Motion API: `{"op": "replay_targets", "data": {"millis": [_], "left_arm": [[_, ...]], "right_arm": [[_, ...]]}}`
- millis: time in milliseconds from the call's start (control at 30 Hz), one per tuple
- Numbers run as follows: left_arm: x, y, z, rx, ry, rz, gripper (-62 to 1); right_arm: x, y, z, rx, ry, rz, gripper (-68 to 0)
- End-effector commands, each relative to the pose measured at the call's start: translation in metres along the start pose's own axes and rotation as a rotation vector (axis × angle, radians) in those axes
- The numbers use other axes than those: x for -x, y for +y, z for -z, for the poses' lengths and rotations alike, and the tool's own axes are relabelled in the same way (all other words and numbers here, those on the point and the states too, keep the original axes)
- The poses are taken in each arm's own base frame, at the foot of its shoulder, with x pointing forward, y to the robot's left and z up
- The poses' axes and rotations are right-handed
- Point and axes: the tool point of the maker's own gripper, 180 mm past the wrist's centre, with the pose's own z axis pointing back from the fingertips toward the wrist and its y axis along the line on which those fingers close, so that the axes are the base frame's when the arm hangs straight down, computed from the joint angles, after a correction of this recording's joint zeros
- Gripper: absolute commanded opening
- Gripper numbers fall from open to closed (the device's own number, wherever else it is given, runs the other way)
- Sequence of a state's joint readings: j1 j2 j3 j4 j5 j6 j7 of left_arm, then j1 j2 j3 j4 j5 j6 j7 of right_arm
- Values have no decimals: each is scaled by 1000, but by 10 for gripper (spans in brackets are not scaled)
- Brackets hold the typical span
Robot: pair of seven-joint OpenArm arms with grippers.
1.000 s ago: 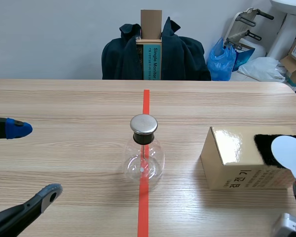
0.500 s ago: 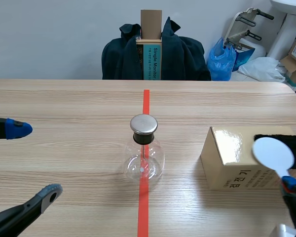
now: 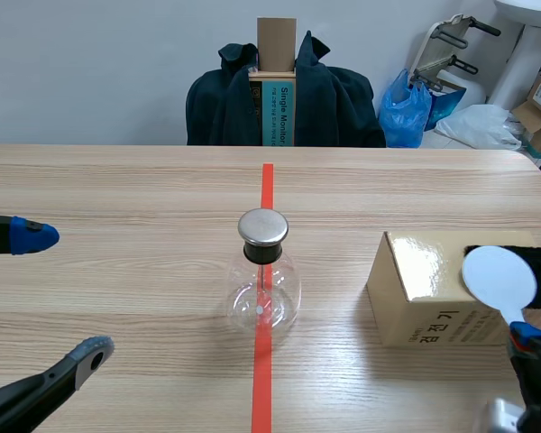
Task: Do the electroscope experiment.
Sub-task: 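Rub the plate on the fur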
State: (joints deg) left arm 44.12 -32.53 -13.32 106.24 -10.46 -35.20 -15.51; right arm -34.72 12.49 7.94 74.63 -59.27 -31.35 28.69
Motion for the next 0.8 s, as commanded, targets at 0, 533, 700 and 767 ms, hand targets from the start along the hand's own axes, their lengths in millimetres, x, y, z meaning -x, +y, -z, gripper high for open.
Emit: {"op": "replay_targets", "data": {"millis": [0,533,700,767], "left_arm": [[-6,-1,1,0,-31,-10,14],[-6,-1,1,0,-32,-10,14],[-6,-1,1,1,-29,-7,14],[-6,-1,1,1,-29,-7,14]], "right_arm": [[27,-10,1,23,105,-17,-669],[12,-7,5,-10,-1,-33,-669],[13,-9,6,3,38,-26,-669],[32,-10,4,4,134,-30,-669]]}}
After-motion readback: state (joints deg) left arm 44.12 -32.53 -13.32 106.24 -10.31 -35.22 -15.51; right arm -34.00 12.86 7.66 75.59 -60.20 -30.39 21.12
